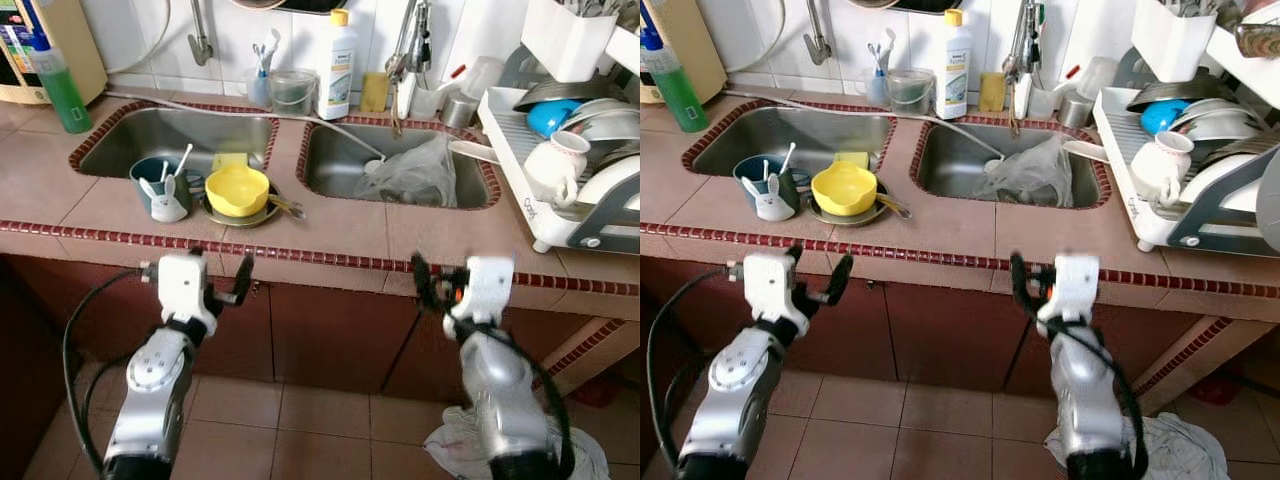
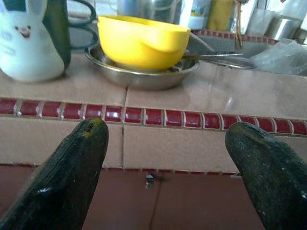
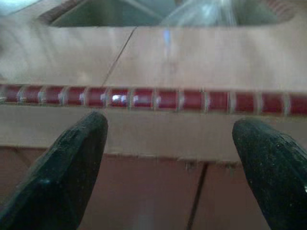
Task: Kitchen organization
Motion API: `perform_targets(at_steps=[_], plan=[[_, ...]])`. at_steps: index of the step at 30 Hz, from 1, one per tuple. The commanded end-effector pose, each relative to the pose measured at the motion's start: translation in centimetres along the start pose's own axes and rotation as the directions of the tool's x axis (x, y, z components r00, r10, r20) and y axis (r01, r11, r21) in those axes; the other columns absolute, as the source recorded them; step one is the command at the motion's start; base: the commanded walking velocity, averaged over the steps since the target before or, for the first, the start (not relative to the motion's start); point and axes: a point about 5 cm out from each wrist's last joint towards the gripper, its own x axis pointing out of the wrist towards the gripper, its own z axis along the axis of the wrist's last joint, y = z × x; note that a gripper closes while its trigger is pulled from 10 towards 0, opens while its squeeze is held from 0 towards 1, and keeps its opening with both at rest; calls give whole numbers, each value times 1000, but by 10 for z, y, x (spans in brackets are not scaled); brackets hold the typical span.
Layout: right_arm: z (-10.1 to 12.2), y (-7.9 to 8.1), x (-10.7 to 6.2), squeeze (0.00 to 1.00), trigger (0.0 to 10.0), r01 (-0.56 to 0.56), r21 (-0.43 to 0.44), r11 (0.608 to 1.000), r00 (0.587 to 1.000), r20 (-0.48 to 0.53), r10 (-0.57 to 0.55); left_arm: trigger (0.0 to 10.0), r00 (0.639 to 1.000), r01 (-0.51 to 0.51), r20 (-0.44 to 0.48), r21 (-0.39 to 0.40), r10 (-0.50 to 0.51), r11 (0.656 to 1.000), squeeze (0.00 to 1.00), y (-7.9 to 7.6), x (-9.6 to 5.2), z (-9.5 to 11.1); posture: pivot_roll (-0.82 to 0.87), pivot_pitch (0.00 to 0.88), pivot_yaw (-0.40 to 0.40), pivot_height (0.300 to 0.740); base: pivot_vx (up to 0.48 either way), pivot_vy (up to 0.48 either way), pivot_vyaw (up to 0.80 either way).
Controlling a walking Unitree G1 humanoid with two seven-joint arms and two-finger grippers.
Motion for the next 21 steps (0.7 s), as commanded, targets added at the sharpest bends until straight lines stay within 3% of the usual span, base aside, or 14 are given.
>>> perform_targets(at_steps=[1,5,7,9,12,14,16,17,21], plan=[[15,1,0,0,10000,-14,52,999,999,51,11,10000,999,-33,-29,35,34,999,0,1,3,1,81,0,-42,740,0,0,0],[19,-4,0,0,10000,-35,122,992,998,60,28,10000,999,6,-39,61,-4,998,0,-2,8,3,81,0,-42,740,0,0,0],[20,-6,0,0,10000,-30,85,996,998,52,26,10000,999,29,-26,82,-27,996,0,-3,10,7,81,0,-52,740,0,0,0],[24,-7,0,0,10000,-28,-6,1000,998,49,28,10000,998,38,-46,102,-33,994,0,-3,11,9,73,0,-45,740,0,0,0],[35,-7,-2,0,10000,-13,-151,989,994,105,29,10000,1000,24,12,135,-25,990,0,-2,13,19,52,0,-28,740,0,0,0],[40,-5,-6,0,10000,-36,-111,993,991,122,50,10000,1000,16,19,85,-18,996,0,-5,12,24,47,0,-29,740,0,0,0],[42,-3,-9,0,10000,-51,-113,992,989,136,66,10000,999,24,41,101,-28,995,0,-9,10,27,41,0,-26,740,0,0,0],[47,3,-11,0,10000,-70,-184,980,981,168,102,10000,998,47,39,109,-51,993,0,-13,8,27,37,0,-26,740,0,0,0],[52,10,-13,0,10000,-83,-240,967,967,217,137,10000,999,27,20,100,-29,995,0,-14,9,22,45,0,-35,740,0,0,0]])
